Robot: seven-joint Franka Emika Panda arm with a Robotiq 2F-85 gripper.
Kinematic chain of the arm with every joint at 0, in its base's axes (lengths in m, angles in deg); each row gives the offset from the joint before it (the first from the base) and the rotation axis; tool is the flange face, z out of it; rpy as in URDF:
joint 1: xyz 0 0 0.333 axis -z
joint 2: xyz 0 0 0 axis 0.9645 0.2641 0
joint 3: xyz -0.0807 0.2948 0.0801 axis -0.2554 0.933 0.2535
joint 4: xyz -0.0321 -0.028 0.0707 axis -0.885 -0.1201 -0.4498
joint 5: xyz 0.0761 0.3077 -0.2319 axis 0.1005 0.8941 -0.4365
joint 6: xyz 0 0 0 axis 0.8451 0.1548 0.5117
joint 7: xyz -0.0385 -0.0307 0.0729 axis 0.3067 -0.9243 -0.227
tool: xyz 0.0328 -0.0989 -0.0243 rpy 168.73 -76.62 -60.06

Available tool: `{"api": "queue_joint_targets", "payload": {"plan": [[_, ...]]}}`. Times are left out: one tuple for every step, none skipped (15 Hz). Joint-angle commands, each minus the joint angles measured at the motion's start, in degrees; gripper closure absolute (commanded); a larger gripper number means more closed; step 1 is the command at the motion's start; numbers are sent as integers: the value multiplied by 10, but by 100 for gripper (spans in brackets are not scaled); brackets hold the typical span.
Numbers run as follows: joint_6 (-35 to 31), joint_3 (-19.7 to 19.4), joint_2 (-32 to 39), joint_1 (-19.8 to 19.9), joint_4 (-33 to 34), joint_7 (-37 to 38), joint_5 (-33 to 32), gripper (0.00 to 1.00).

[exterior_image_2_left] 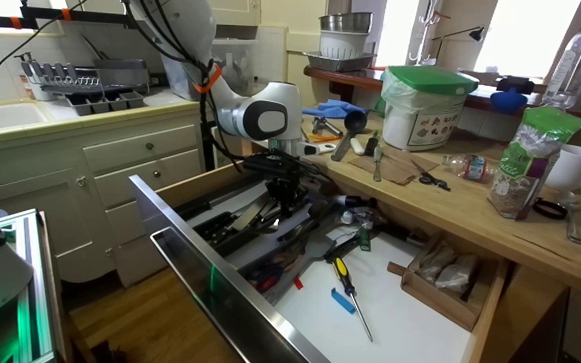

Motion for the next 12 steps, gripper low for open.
{"api": "queue_joint_targets", "payload": {"plan": [[-8, 5, 25, 5, 32, -1, 1, 96], [-8, 7, 29, 8, 38, 1, 7, 96], [-9, 6, 33, 8, 42, 2, 8, 96], [-8, 9, 37, 11, 47, -1, 11, 96], [-11, 10, 42, 12, 51, -2, 11, 96], [-16, 14, 45, 16, 53, -8, 13, 96], [-23, 18, 47, 18, 54, -13, 13, 96], [-28, 23, 49, 21, 54, -18, 16, 96], [-34, 28, 51, 23, 55, -21, 17, 96], [-38, 32, 52, 25, 55, -23, 18, 96], [-45, 33, 55, 25, 56, -21, 16, 96], [-49, 30, 58, 22, 57, -16, 13, 96]]}}
